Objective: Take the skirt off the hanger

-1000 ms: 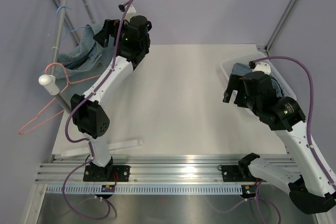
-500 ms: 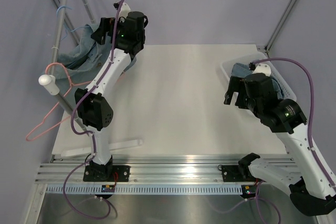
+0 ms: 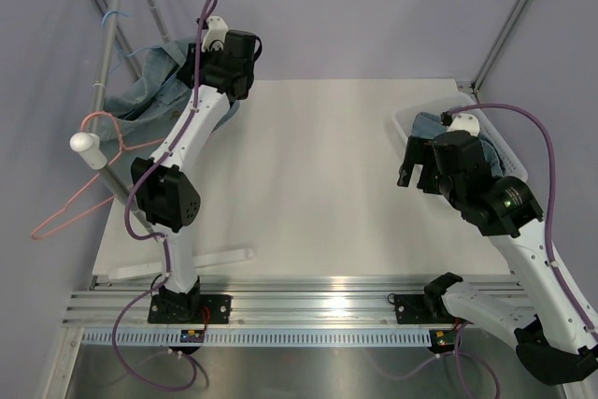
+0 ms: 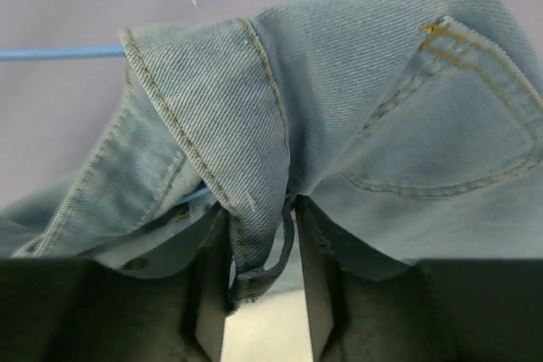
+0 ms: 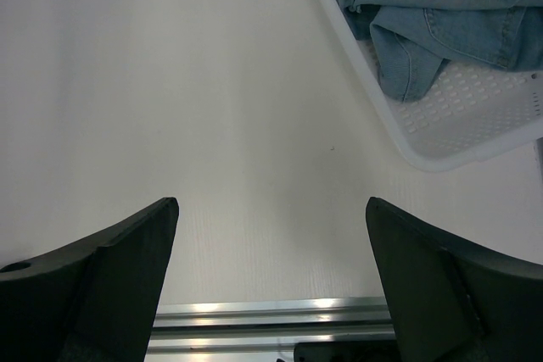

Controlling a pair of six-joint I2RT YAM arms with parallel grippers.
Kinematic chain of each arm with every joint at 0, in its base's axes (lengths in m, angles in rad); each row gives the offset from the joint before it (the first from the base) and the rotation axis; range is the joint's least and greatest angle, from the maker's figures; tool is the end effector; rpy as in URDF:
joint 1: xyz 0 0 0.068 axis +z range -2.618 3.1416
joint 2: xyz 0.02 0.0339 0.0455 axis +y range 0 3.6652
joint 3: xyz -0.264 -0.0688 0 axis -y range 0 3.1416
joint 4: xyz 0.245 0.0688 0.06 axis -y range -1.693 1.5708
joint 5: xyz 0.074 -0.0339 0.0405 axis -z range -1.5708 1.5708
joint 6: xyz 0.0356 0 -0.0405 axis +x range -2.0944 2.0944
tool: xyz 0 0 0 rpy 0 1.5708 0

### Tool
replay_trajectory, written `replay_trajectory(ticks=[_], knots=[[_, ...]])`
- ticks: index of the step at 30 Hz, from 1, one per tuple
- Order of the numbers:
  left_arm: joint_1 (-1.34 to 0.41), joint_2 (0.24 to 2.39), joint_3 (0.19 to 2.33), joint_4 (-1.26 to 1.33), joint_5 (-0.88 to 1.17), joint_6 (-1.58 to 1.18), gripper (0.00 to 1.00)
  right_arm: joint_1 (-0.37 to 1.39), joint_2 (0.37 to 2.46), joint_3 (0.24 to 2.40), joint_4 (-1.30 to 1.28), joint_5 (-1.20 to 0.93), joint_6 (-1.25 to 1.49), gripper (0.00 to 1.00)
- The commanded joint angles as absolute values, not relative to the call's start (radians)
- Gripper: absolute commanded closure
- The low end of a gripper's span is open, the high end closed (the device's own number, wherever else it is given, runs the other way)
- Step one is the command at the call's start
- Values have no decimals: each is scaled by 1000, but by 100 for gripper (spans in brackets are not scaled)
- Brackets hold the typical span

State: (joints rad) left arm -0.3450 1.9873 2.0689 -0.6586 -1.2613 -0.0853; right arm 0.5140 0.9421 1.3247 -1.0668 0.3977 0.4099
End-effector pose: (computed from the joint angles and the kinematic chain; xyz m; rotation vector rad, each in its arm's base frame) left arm 0.4229 -0.1160 0.3884 -0.4544 1.8010 1.0319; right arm 0.1395 0.0629 0.4066 0.0950 2.1916 0.0682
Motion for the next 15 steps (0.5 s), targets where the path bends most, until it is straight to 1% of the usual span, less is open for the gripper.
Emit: replay_trajectory(ticks=[1, 2, 4, 5, 10, 15], knots=[[-341, 1939, 2068, -719, -1206, -205, 73, 509, 930, 1330, -1039, 393, 396, 1], [-345, 1930, 2059, -718, -1195, -210, 87, 511, 930, 1327, -1037, 390, 399, 1], [-350, 1905, 2033, -721, -1192, -222, 99, 511, 931, 1325, -1037, 382, 405, 1], [-354, 1896, 2025, -722, -1186, -225, 100, 511, 933, 1325, -1035, 380, 408, 0], [-382, 1841, 1968, -736, -1183, -235, 100, 509, 956, 1330, -1000, 299, 385, 1], [-425, 1770, 1910, -768, -1174, -259, 100, 511, 1029, 1370, -897, 126, 299, 1]])
